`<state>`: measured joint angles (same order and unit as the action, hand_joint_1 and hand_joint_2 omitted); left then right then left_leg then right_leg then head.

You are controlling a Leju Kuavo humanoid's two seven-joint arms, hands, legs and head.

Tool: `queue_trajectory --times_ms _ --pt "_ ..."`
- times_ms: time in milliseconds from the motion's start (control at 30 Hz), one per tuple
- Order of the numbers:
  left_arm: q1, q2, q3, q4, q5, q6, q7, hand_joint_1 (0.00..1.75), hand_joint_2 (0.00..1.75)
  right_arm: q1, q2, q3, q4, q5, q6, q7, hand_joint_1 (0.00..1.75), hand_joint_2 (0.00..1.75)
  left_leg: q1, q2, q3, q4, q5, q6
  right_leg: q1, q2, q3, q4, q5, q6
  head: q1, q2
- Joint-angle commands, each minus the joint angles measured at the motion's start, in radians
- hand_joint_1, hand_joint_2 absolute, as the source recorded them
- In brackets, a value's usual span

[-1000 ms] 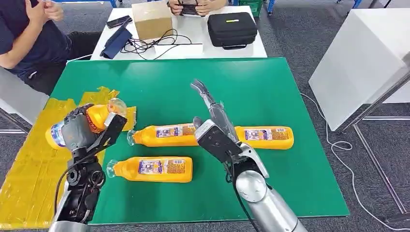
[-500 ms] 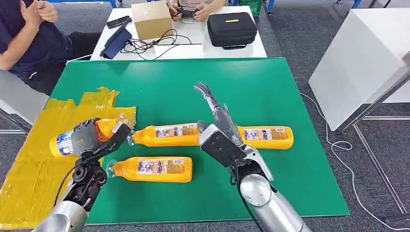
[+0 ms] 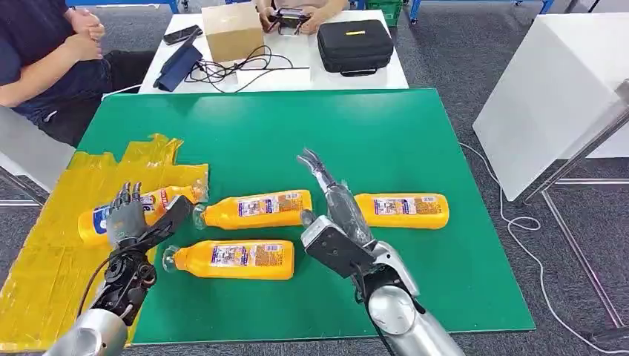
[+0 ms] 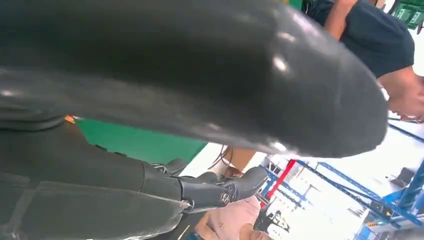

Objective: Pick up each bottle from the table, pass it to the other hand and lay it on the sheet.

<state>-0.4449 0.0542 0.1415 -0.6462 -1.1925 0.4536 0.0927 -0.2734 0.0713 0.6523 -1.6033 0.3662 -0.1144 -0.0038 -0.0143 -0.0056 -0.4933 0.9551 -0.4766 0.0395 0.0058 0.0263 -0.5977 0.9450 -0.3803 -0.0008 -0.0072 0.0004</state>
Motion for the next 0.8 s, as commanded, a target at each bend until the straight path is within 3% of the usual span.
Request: queue_trajectory --times_ms 33,233,400,433,533,767,800 --pt "0.005 -0.001 0.036 0.049 0.011 -0.013 0.006 0.00 0.00 -0.017 -0.028 0.003 0.004 0.000 0.006 0.000 0.00 0.00 0.000 0.001 0.002 -0.001 0.000 -0.002 0.000 0.000 0.002 -0.001 0.000 0.001 0.000 0.000" --pt "0.125 -0.040 0.105 -0.188 0.138 0.020 -0.082 0.00 0.00 0.046 -0.037 -0.007 0.014 0.089 0.001 -0.026 0.00 0.00 0.001 0.002 0.006 -0.002 -0.002 -0.003 0.001 0.000 0.005 -0.002 -0.001 0.001 0.000 0.000" --pt "0.159 -0.091 0.162 -0.408 0.406 0.026 -0.194 0.00 0.00 -0.009 -0.021 0.044 0.176 0.164 0.043 0.022 0.00 0.00 0.002 0.003 0.006 0.000 -0.002 -0.003 0.002 0.000 0.004 -0.001 -0.002 0.002 0.000 0.000" --pt "0.178 -0.119 0.192 -0.487 0.598 -0.046 -0.250 0.00 0.00 -0.038 -0.007 0.068 0.246 0.255 -0.021 0.032 0.00 0.00 0.002 0.003 0.005 0.000 -0.002 -0.003 0.002 0.001 0.003 -0.001 -0.001 0.002 0.000 0.000" --pt "0.246 -0.129 0.198 -0.627 0.959 -0.290 -0.265 0.00 0.00 -0.068 0.042 0.093 0.376 0.299 -0.061 0.034 0.00 0.00 0.002 0.006 0.003 -0.001 -0.001 -0.002 0.002 0.004 0.002 -0.001 0.000 0.001 0.000 0.000" --pt "0.272 -0.128 0.176 -0.683 0.992 -0.295 -0.260 0.00 0.00 -0.080 0.062 0.106 0.422 0.320 -0.072 0.039 0.00 0.00 0.002 0.003 0.005 -0.001 -0.002 -0.003 0.002 0.001 0.004 -0.001 -0.001 0.001 0.000 0.000" --pt "0.279 -0.124 0.158 -0.703 1.044 -0.293 -0.273 0.00 0.00 -0.083 0.066 0.101 0.424 0.314 -0.054 0.058 0.00 1.75 0.001 0.003 0.003 -0.001 -0.002 -0.002 0.001 0.001 0.002 -0.001 -0.001 0.001 0.000 0.000"
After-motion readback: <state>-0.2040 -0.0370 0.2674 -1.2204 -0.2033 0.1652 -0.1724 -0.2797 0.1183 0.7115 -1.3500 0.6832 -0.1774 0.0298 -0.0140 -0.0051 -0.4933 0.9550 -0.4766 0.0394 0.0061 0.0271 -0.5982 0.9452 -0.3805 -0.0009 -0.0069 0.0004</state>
